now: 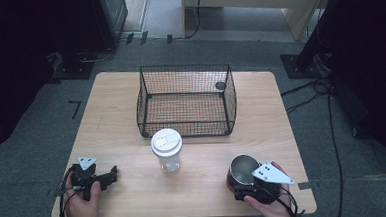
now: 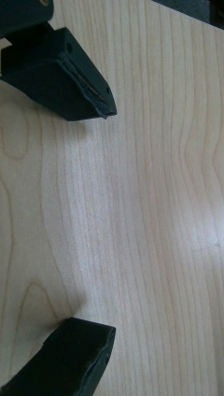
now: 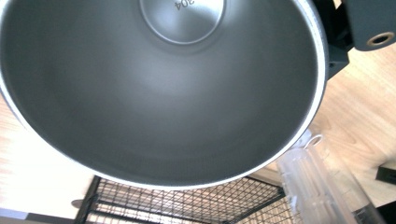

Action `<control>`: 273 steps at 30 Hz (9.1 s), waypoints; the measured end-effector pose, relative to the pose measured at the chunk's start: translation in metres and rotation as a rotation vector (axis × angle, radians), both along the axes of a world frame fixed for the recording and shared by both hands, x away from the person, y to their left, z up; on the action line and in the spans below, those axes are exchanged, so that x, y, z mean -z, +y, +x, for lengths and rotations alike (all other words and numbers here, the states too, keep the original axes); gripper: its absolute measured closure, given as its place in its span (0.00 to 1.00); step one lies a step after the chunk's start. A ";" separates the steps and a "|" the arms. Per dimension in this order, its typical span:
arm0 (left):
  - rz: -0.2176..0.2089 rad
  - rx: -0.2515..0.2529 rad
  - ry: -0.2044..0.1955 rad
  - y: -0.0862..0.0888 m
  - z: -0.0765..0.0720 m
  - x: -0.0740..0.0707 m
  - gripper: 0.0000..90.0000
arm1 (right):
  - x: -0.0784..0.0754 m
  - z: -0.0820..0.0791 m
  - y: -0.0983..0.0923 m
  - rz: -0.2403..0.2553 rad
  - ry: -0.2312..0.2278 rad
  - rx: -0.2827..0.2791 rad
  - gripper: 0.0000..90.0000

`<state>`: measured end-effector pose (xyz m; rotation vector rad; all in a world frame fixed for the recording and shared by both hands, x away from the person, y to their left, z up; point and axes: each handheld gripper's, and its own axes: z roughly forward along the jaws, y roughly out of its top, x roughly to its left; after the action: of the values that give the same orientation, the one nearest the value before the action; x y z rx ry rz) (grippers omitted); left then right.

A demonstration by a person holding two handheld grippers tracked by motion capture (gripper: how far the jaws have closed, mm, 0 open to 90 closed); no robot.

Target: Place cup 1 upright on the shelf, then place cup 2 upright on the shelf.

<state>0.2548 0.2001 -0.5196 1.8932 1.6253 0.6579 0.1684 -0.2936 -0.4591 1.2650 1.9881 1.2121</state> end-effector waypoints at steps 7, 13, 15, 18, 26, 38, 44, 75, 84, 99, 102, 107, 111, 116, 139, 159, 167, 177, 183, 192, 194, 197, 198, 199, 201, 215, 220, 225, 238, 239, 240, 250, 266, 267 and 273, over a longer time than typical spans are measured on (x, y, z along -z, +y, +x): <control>0.000 0.000 0.000 0.000 0.000 0.000 0.00 | -0.008 0.003 0.001 0.010 -0.004 0.027 0.08; 0.000 0.000 0.000 0.000 0.000 0.000 0.00 | -0.016 0.009 0.009 0.031 -0.016 0.037 0.08; 0.000 0.000 0.000 0.000 0.000 0.000 0.00 | -0.019 0.012 0.013 0.034 -0.021 0.045 0.08; -0.002 -0.001 -0.001 0.000 0.000 0.000 0.00 | -0.024 0.017 0.019 0.040 -0.025 0.050 0.08; -0.002 -0.002 -0.003 0.000 0.000 0.000 0.00 | -0.036 0.030 0.031 0.039 -0.034 0.045 0.08; -0.001 -0.001 -0.001 0.000 0.000 0.000 0.00 | -0.056 0.050 0.049 0.065 -0.068 0.044 0.08; -0.003 -0.003 -0.003 0.000 0.000 0.000 0.00 | -0.063 0.057 0.054 0.070 -0.082 0.046 0.08; -0.003 -0.002 -0.002 0.000 0.000 0.000 0.00 | -0.108 0.102 0.077 0.075 -0.189 0.073 0.08; -0.002 -0.002 -0.002 0.000 0.000 0.000 0.00 | -0.112 0.127 0.086 0.077 -0.195 0.104 0.08; -0.001 0.002 -0.003 -0.001 0.001 0.000 0.00 | -0.105 0.167 0.086 0.071 -0.168 0.178 0.08; -0.002 0.002 -0.003 -0.001 0.001 0.000 0.00 | -0.100 0.176 0.086 0.061 -0.152 0.196 0.08; -0.002 0.002 -0.002 -0.001 0.000 0.000 0.00 | -0.092 0.189 0.089 0.041 -0.139 0.198 0.08; 0.000 0.003 -0.001 -0.001 0.000 0.000 0.00 | -0.088 0.196 0.091 0.038 -0.132 0.203 0.08; -0.001 0.003 -0.001 -0.001 0.000 0.000 0.00 | -0.082 0.210 0.094 0.022 -0.119 0.223 0.08; -0.002 0.006 -0.002 -0.002 0.001 0.000 0.00 | -0.039 0.250 0.102 -0.020 0.068 0.263 0.08; -0.001 0.006 -0.001 -0.002 0.001 0.000 0.00 | -0.024 0.251 0.108 -0.075 0.104 0.237 0.08; -0.001 0.006 -0.001 -0.002 0.001 0.000 0.00 | -0.024 0.243 0.107 -0.081 0.098 0.246 0.08; -0.001 0.006 -0.001 -0.002 0.001 0.000 0.00 | -0.026 0.230 0.112 -0.152 0.042 0.256 0.04; -0.001 0.006 -0.001 -0.002 0.001 0.000 0.00 | -0.028 0.222 0.111 -0.191 -0.009 0.269 0.00; -0.001 0.006 -0.001 -0.002 0.001 0.000 0.00 | -0.032 0.211 0.113 -0.255 -0.073 0.268 0.00; -0.001 0.006 -0.001 -0.002 0.001 0.000 0.00 | -0.030 0.210 0.111 -0.261 -0.071 0.272 0.00; -0.001 0.006 0.000 -0.002 0.001 0.000 0.00 | -0.028 0.209 0.109 -0.282 -0.071 0.272 0.00; -0.001 0.006 -0.001 -0.002 0.001 0.000 0.00 | -0.027 0.209 0.109 -0.285 -0.071 0.271 0.00; -0.001 0.006 -0.001 -0.002 0.001 0.000 0.00 | -0.027 0.209 0.108 -0.284 -0.073 0.272 0.00; -0.001 0.006 -0.001 -0.002 0.001 0.000 0.00 | -0.027 0.207 0.107 -0.288 -0.081 0.269 0.00; -0.001 0.006 -0.001 -0.002 0.001 0.000 0.00 | -0.034 0.191 0.093 -0.200 -0.132 0.182 0.00; -0.002 0.006 -0.002 -0.002 0.001 0.000 0.00 | -0.040 0.182 0.089 -0.169 -0.136 0.191 0.00; -0.003 0.005 -0.003 -0.002 0.001 0.000 0.00 | -0.045 0.169 0.087 -0.142 -0.133 0.178 0.00; -0.004 0.004 -0.004 -0.002 0.001 0.000 0.00 | -0.043 0.132 0.076 -0.048 -0.095 0.141 0.00; -0.004 0.003 -0.004 -0.002 0.001 0.000 0.00 | -0.042 0.129 0.075 -0.045 -0.094 0.138 0.00; -0.005 0.003 -0.004 -0.002 0.001 0.000 0.00 | -0.041 0.126 0.074 -0.040 -0.091 0.136 0.00; -0.001 0.006 -0.002 -0.002 0.001 0.000 0.00 | -0.025 0.104 0.074 -0.015 -0.066 0.114 0.00; 0.000 0.007 -0.001 -0.002 0.001 0.000 0.00 | -0.001 0.076 0.083 0.010 -0.023 0.052 0.00; 0.000 0.007 -0.001 -0.002 0.001 0.000 0.00 | 0.000 0.074 0.084 0.014 -0.018 0.050 0.00; 0.000 0.007 -0.001 -0.002 0.001 0.000 0.00 | 0.011 0.068 0.089 0.014 0.004 0.020 0.00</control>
<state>0.2557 0.1982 -0.5196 1.8982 1.6172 0.6558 0.2361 -0.2050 -0.4698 1.2922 1.9681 1.2170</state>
